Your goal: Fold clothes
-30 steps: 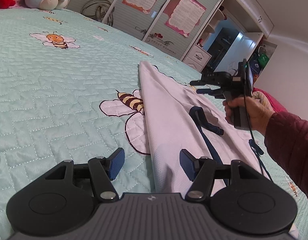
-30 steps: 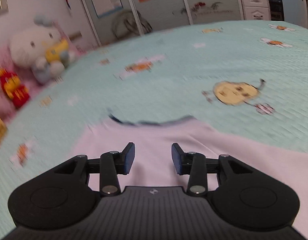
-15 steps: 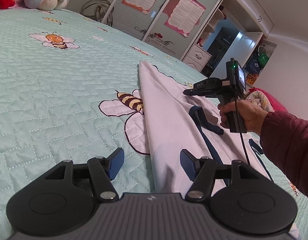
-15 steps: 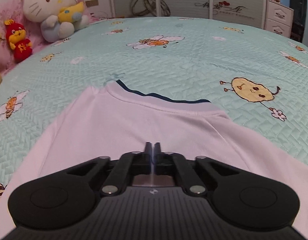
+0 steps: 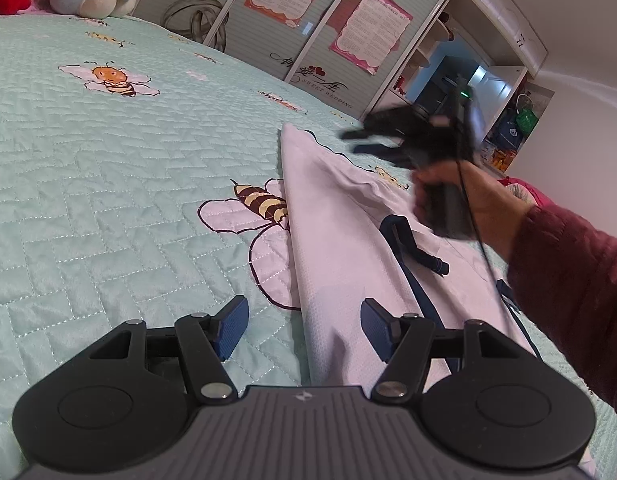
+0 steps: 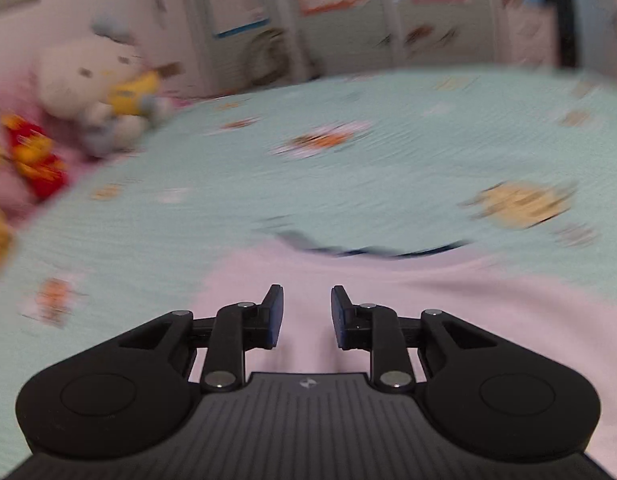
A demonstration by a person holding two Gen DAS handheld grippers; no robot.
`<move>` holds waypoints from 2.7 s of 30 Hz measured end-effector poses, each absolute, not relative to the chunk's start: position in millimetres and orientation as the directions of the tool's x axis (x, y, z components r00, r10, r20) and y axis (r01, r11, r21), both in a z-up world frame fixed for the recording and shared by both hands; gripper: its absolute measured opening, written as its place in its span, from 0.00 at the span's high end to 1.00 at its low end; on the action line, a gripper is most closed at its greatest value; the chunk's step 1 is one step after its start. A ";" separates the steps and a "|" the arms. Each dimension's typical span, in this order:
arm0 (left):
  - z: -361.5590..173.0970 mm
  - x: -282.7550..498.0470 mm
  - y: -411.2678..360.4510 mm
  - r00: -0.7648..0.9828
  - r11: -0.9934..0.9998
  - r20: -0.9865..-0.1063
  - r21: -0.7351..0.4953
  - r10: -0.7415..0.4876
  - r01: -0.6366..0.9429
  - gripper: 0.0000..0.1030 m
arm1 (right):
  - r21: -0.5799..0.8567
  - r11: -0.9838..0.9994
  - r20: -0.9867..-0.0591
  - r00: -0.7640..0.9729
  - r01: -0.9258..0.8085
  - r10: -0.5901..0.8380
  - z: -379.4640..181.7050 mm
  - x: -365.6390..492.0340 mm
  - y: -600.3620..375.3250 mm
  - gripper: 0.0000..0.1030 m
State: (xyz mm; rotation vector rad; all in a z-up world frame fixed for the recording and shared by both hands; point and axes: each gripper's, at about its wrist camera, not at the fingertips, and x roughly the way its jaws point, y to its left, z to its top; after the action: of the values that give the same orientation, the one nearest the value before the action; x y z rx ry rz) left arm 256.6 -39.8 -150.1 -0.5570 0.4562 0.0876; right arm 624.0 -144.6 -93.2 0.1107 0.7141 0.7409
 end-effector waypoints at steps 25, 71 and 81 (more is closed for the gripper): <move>-150.8 255.0 -36.7 0.899 0.837 -0.434 -0.511 -0.055 -0.195 0.36 | 0.225 0.704 -0.604 0.470 -0.674 0.644 -93.7 676.3 -52.9 0.77; -150.0 256.4 -38.7 0.896 0.846 -0.442 -0.495 -0.046 -0.200 0.36 | 0.096 0.754 -0.671 0.517 -0.650 0.532 -102.4 651.0 -141.2 0.70; -150.3 256.5 -37.7 0.897 0.843 -0.440 -0.499 -0.048 -0.200 0.36 | 0.158 0.854 -0.673 0.579 -0.495 0.460 -105.6 646.5 -152.1 1.00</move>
State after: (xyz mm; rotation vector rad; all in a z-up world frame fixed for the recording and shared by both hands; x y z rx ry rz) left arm 256.5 -37.7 -150.3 -0.5670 0.4574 0.0833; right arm 646.5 -152.1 -105.6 -0.0489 0.7722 0.5586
